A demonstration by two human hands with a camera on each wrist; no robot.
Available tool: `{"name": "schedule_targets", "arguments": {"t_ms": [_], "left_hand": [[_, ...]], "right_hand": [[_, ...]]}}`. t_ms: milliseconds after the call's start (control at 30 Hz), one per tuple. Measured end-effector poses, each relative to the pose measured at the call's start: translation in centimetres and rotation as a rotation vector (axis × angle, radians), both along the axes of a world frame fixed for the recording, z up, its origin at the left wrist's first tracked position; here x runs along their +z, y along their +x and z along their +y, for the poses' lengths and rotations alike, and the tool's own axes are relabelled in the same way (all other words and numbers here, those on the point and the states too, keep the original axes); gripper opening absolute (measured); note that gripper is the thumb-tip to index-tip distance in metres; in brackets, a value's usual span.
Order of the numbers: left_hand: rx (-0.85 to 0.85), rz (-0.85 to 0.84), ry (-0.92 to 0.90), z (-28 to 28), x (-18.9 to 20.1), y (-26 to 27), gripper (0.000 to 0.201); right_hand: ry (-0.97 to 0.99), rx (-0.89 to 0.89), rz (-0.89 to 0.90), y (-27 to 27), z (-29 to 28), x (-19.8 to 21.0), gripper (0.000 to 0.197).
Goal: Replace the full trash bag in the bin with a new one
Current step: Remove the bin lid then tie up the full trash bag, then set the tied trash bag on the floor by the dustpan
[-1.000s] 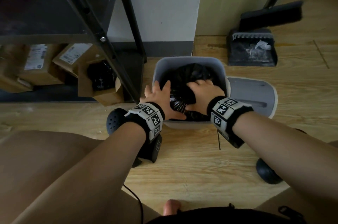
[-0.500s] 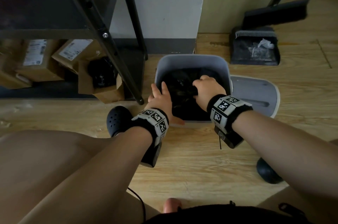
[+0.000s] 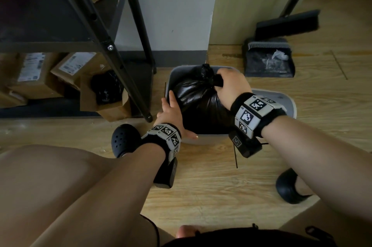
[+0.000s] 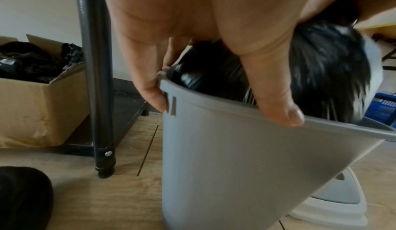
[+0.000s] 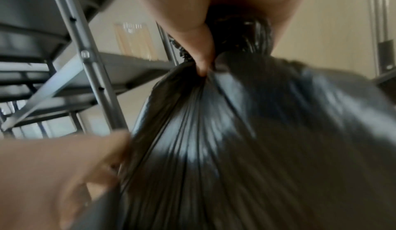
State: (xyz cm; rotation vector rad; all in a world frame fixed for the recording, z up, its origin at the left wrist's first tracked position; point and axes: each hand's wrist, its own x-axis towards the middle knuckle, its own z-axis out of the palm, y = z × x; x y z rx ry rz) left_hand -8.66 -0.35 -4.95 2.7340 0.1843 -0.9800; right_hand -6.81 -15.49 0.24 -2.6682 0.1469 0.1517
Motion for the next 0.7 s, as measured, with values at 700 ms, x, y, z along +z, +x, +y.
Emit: {"name": "schedule_targets", "arguments": {"t_ms": [700], "left_hand": [[0.033, -0.489, -0.328, -3.8, 8.3, 0.4, 0.131]], "right_hand": [[0.120, -0.203, -0.326, -1.4, -5.4, 10.1, 0.033]]}}
